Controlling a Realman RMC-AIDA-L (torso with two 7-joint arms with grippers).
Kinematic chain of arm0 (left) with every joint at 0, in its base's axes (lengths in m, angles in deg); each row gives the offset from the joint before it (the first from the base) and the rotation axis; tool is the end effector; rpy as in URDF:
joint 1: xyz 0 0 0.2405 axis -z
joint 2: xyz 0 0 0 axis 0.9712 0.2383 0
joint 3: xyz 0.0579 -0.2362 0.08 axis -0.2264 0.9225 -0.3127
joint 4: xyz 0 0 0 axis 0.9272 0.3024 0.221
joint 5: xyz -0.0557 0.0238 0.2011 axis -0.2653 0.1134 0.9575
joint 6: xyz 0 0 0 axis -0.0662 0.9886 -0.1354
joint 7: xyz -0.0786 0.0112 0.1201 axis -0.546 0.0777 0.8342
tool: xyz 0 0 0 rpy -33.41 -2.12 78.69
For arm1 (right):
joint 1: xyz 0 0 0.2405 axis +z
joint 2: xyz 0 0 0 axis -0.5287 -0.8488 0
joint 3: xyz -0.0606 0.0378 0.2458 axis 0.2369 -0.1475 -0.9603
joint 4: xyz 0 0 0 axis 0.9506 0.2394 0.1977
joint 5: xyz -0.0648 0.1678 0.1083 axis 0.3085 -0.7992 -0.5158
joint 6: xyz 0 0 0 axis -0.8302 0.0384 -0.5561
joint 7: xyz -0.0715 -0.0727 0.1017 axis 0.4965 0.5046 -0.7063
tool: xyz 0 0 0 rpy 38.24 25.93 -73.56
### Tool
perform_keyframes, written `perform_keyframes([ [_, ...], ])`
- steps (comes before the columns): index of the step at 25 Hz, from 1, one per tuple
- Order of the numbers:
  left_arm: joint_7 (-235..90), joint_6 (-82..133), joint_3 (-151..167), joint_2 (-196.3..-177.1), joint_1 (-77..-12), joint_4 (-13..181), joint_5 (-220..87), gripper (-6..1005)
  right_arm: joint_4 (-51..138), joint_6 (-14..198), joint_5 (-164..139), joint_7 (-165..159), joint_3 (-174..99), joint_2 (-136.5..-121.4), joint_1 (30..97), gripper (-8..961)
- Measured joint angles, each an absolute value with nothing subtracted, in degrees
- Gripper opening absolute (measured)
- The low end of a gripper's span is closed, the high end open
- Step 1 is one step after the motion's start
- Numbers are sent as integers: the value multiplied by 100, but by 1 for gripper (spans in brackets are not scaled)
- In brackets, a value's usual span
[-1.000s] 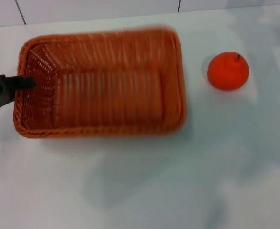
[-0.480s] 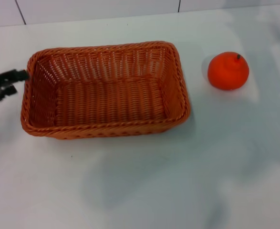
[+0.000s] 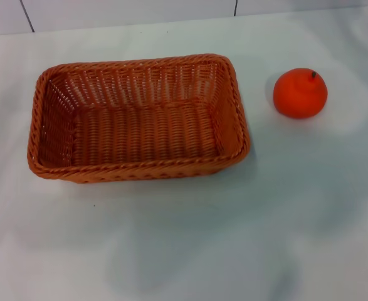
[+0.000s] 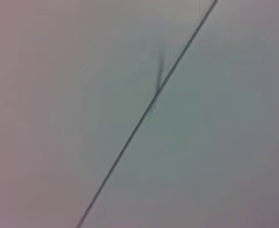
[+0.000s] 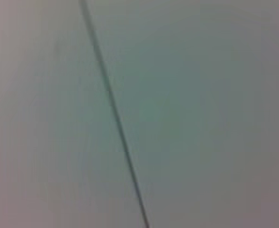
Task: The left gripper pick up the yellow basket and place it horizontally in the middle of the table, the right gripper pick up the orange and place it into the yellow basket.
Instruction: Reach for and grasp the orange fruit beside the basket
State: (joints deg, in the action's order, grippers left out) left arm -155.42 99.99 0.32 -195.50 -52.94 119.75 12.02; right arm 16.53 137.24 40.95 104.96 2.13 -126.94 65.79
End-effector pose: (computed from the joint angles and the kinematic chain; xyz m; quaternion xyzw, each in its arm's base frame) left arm -0.3202 0.3234 0.0834 -0.6778 -0.3618 -0.4964 0.4040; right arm 0.2770 0.4383 0.1111 -0.3026 -0.7431 -0.4618 0.3780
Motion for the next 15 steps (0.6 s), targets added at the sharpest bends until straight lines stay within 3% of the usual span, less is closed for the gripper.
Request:
perform_keyframes([
  [5,-13285,10388,62,-19563,-5204,10868,185,721,440,14079,6499,8054,138,-12372,6547,698],
  [13,-12278,10508,27,-19570,-5027,10194,-245,721,-788,15816,9663,6498,-181,-12312,6977,738],
  [15,-12266,10502,24,-19570,-5003,10160,-249,721,-787,16114,10339,6380,-210,-12318,7153,921],
])
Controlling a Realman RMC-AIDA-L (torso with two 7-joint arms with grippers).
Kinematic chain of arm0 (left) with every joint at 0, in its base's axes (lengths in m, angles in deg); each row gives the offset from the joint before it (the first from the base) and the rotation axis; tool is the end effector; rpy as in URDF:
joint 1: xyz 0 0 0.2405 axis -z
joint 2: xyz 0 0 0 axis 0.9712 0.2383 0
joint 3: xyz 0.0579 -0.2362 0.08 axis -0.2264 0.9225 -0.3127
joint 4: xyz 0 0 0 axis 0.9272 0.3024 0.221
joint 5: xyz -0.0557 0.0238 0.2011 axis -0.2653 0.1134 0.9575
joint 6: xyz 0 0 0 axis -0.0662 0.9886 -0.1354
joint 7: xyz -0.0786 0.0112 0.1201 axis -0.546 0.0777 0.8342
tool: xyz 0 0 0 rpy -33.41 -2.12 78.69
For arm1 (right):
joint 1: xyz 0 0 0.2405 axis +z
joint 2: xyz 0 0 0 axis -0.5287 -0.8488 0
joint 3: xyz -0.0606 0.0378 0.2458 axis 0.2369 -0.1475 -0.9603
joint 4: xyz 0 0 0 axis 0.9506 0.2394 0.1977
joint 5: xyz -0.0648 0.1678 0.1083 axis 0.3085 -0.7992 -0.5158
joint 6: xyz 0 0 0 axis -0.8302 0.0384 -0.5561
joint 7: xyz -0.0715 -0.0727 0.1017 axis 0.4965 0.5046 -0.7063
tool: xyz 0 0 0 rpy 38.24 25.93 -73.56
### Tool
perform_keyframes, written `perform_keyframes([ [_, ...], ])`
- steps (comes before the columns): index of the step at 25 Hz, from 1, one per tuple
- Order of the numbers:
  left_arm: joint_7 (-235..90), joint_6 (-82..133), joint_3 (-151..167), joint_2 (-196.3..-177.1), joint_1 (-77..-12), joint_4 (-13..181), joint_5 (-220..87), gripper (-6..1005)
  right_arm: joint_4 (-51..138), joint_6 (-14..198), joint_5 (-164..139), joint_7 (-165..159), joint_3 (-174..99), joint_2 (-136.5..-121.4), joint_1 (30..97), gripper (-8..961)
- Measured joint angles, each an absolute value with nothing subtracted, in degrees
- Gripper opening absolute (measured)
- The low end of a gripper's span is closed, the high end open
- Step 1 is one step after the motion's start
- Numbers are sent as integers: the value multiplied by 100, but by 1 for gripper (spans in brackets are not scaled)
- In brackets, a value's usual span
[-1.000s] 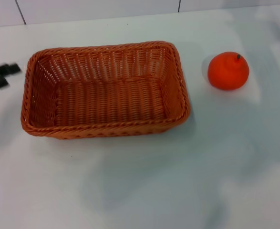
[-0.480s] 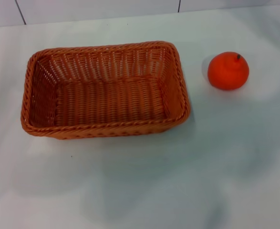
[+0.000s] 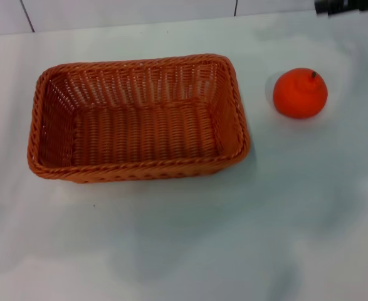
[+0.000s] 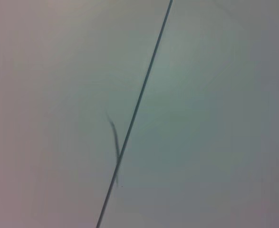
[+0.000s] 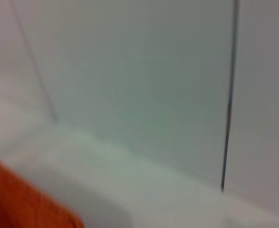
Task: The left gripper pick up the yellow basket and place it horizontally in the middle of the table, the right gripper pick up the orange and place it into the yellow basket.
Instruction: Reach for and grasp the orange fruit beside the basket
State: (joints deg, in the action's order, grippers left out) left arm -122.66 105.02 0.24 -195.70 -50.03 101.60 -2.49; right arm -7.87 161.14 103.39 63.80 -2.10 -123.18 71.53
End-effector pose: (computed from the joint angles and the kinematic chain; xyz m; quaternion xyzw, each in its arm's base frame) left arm -0.2994 0.3251 0.0491 -0.6536 -0.2292 -0.5236 0.4961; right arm 0.2414 0.4279 0.1335 -0.3167 -0.8964 -0.3018 0.0706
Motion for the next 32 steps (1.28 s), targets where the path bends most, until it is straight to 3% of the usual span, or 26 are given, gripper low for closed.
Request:
perform_keyframes([
  [9,-12235,10494,13,-19562,-4902,10008,-262,717,-685,16248,11488,6229,62,-12598,7394,942],
  [27,-12343,10495,28,-19553,-4913,9851,-270,707,406,15160,11879,6225,557,-12753,7737,879],
  [32,-12363,10501,17,-19559,-4894,9851,-270,707,420,15138,11883,6252,584,-12763,7767,778],
])
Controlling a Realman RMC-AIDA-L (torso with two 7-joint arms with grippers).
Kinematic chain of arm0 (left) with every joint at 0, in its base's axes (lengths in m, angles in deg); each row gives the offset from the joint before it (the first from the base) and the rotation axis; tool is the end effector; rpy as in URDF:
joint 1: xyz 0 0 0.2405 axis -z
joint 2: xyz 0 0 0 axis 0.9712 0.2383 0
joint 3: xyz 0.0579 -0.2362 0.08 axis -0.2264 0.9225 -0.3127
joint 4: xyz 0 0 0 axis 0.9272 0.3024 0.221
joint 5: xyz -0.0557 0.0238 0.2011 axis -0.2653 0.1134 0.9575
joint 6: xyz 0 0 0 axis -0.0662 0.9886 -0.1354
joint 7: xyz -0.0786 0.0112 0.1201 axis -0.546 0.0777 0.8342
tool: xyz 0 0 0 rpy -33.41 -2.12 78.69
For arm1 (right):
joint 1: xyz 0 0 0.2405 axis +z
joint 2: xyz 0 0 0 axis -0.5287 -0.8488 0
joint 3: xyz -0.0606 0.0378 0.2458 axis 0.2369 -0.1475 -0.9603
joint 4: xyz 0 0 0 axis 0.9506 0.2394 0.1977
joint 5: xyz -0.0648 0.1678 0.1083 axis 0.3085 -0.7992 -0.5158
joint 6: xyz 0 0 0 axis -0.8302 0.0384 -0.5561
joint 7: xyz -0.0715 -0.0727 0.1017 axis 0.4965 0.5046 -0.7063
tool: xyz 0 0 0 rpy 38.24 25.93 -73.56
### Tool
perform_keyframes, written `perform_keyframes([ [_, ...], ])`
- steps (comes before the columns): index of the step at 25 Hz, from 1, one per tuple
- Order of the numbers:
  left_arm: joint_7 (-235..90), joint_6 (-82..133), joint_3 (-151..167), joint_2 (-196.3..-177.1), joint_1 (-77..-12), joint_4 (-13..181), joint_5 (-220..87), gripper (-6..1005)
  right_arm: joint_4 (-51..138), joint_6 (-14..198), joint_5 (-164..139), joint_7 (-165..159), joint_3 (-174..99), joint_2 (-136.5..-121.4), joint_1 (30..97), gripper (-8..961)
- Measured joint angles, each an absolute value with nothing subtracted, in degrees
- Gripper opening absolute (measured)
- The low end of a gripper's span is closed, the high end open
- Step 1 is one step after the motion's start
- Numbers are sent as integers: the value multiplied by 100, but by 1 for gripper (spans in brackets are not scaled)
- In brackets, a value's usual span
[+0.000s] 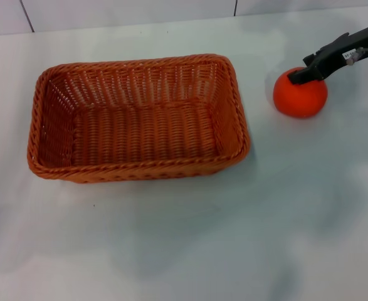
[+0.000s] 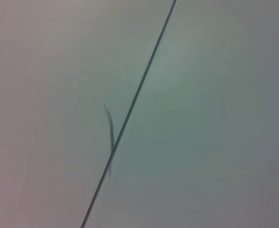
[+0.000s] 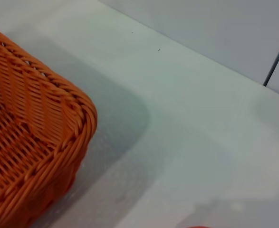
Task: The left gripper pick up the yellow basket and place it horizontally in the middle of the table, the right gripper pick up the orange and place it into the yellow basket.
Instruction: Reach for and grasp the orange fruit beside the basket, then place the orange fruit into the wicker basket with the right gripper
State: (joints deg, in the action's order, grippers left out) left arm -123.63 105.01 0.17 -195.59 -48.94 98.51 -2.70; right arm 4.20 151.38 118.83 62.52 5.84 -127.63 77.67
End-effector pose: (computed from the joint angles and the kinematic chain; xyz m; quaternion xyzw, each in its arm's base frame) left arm -0.2935 0.3283 0.0387 -0.6475 -0.2498 -0.5406 0.4755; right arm 0.2545 0.4364 0.0513 0.3146 0.9087 0.2639 0.0758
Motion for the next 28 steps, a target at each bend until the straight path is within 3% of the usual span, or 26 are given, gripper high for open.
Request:
perform_keyframes([
  [4,-12402,10496,19,-19553,-4873,9851,-269,707,435,15140,11885,6254,630,-12765,7772,697],
  [14,-12454,10491,45,-19543,-4847,9851,-269,707,489,15137,11881,6260,613,-12724,7724,216],
  [28,-12494,10444,28,-19544,-4868,9851,-269,706,504,15068,10328,7024,-454,-12715,7501,83],
])
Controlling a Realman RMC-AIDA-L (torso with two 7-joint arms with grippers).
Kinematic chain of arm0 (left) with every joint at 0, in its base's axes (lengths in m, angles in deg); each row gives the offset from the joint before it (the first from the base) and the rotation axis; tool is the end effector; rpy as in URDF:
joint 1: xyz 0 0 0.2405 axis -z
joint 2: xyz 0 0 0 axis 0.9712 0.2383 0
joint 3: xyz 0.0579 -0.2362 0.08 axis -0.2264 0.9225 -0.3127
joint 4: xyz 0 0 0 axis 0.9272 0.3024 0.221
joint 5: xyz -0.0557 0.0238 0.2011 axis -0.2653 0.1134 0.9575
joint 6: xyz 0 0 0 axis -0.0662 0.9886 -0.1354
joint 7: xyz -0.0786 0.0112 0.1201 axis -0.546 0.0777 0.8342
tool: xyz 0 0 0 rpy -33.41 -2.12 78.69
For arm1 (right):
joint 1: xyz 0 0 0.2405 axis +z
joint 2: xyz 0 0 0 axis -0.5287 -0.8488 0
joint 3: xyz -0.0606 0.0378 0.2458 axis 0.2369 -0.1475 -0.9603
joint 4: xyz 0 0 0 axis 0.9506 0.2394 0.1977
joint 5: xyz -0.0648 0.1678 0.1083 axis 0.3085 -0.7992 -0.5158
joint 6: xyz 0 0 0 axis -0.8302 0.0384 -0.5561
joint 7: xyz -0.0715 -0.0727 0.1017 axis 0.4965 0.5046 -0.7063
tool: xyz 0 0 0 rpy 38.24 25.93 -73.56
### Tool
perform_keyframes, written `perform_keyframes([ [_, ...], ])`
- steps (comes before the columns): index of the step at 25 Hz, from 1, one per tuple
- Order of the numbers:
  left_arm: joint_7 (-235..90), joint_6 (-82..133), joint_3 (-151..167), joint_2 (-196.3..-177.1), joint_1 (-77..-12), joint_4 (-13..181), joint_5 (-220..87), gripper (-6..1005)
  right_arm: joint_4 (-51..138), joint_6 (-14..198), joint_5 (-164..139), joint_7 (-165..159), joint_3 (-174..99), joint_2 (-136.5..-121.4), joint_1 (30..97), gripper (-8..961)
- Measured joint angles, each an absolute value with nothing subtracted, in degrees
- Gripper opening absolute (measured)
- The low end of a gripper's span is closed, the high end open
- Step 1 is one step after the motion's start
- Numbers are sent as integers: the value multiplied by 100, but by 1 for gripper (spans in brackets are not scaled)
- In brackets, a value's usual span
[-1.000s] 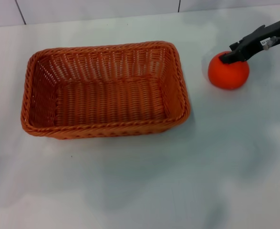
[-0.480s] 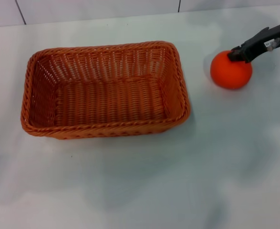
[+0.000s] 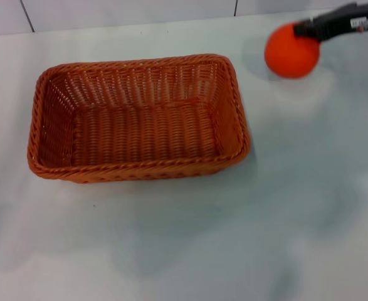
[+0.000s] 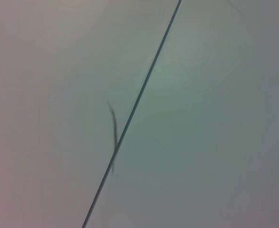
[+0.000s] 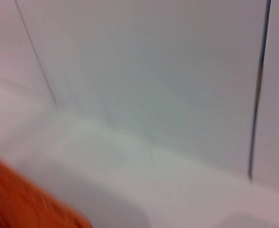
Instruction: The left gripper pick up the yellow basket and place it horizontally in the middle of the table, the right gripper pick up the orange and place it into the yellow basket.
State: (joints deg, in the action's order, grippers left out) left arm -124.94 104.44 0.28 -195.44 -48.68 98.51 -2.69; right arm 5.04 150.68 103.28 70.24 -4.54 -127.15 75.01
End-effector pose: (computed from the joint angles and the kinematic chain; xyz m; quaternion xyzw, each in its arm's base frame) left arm -0.2939 0.3305 0.0396 -0.6447 -0.2585 -0.5437 0.4711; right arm 0.2518 0.4406 0.0757 -0.3382 -0.8882 -0.2961 0.0952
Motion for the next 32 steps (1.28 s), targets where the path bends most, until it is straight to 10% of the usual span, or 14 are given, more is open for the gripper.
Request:
perform_keyframes([
  [16,-12792,10421,14,-19537,-4966,9886,-261,707,559,15382,7773,8439,964,-13541,7777,85],
  [32,-12793,10479,38,-19546,-5043,9862,-260,707,1063,14930,6085,9861,235,-13551,7109,758],
])
